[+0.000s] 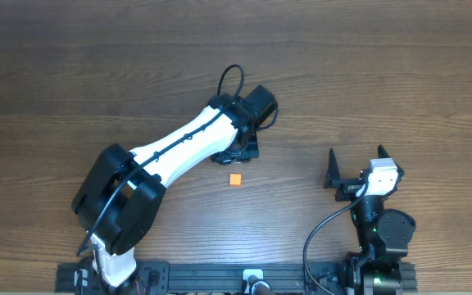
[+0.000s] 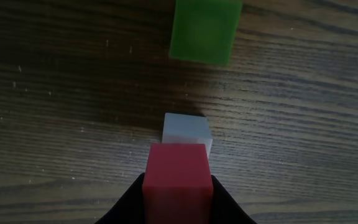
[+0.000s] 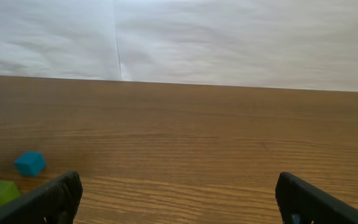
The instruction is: Stack Cubes
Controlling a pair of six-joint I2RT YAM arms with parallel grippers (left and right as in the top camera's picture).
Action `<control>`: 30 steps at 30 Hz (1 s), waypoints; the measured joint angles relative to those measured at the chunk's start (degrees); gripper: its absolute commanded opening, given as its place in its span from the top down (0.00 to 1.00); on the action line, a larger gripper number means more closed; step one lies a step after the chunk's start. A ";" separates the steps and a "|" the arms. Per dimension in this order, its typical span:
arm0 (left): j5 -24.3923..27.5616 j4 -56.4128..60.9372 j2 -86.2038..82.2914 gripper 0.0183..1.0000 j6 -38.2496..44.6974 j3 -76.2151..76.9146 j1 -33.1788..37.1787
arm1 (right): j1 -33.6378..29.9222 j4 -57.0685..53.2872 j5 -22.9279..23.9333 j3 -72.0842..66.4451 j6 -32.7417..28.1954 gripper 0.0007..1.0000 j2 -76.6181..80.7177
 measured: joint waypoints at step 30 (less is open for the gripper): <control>0.07 1.11 1.14 0.81 2.32 0.02 0.00 | 0.00 0.00 0.02 0.00 -0.04 0.01 0.00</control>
